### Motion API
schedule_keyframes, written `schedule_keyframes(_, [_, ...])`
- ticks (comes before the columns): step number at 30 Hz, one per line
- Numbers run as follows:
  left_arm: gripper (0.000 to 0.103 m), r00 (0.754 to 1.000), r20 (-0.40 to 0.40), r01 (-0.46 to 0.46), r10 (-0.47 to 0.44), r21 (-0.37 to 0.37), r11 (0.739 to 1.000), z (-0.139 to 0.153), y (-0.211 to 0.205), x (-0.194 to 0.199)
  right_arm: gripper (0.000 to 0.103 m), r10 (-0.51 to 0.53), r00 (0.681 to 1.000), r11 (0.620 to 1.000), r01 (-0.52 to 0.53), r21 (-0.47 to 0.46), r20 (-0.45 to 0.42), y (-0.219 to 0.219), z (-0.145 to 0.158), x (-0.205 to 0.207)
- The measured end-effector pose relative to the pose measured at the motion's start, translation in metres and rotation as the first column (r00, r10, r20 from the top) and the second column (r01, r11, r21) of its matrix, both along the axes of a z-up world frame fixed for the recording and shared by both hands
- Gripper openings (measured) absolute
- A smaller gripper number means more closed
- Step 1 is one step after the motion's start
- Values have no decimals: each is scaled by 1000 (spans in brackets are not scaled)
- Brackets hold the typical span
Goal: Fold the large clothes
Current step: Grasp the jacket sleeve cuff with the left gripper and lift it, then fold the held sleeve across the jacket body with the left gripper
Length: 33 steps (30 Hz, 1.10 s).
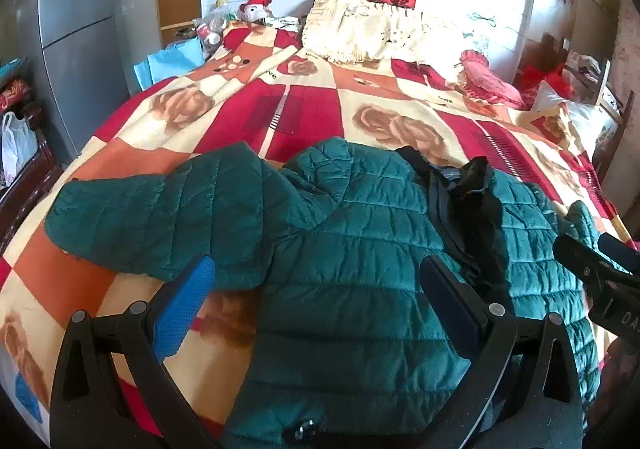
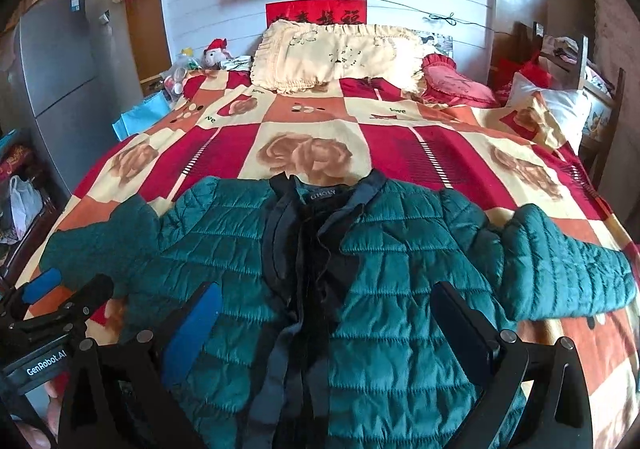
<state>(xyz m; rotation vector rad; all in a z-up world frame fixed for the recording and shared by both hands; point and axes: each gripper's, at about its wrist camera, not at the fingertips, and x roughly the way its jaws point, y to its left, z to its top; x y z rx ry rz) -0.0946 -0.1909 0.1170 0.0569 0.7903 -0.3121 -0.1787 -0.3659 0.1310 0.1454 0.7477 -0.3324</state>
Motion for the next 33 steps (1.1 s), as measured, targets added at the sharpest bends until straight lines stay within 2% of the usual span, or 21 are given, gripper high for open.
schedule_keyframes(11, [103,998,-34,-53,54,15,998,-20,13,43,103,-13,998,1000,14,3,-62,-23,-31,54])
schedule_keyframes(23, [103,989,-55,-139,138,-9,990,-29,53,67,103,-6,995,1000,6,1,-101,-27,-55,78])
schedule_keyframes(27, [103,971,-56,-231,231,0,973,-32,90,78,103,29,997,999,-28,20,-75,-32,-61,84])
schedule_keyframes(30, [103,948,-69,-312,310,-8,950,-36,127,89,103,42,997,998,-39,54,-66,-38,-69,89])
schedule_keyframes(33, [103,910,-89,-408,405,-20,913,-41,167,100,103,26,996,997,-20,71,-85,-42,-78,91])
